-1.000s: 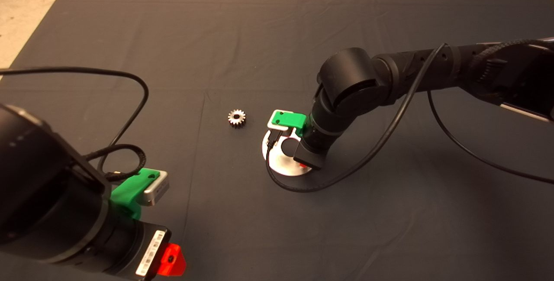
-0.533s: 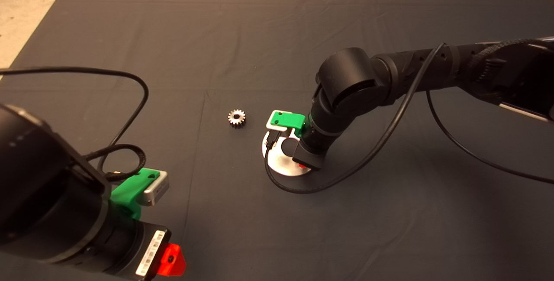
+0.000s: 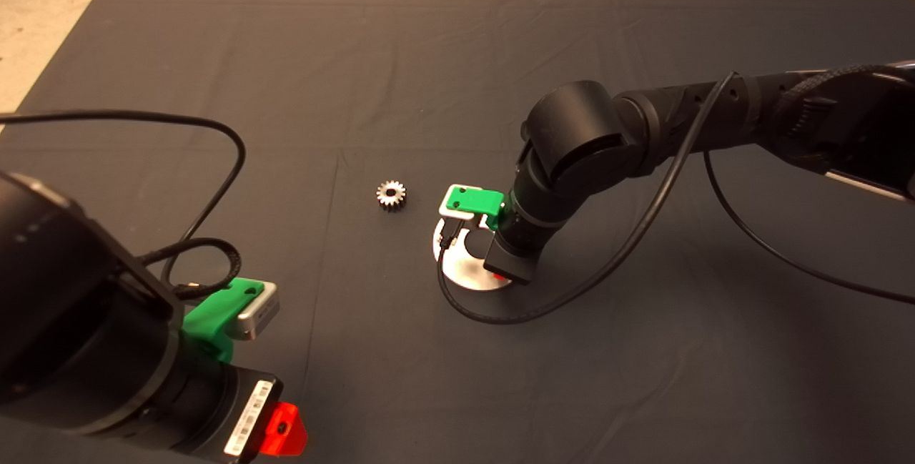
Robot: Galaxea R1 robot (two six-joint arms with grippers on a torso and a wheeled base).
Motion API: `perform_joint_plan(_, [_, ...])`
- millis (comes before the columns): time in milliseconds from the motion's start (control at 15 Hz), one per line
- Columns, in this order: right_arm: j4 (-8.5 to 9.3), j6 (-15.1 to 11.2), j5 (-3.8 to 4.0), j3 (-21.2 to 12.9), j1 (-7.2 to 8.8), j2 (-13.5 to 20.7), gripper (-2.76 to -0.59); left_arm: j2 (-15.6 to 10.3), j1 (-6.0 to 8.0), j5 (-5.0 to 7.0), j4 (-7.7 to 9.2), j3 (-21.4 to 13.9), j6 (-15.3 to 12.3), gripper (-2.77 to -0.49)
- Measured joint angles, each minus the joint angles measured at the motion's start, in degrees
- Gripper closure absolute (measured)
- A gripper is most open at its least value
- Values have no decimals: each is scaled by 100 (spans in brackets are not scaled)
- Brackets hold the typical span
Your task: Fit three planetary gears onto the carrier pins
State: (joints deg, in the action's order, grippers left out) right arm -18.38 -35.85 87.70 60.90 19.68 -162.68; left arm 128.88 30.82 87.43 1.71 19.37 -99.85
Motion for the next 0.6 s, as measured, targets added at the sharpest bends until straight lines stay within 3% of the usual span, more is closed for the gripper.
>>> perform_joint_plan(600, [0,0,1,-27,-2,22,-104,1,0,0,0,0,2,-275])
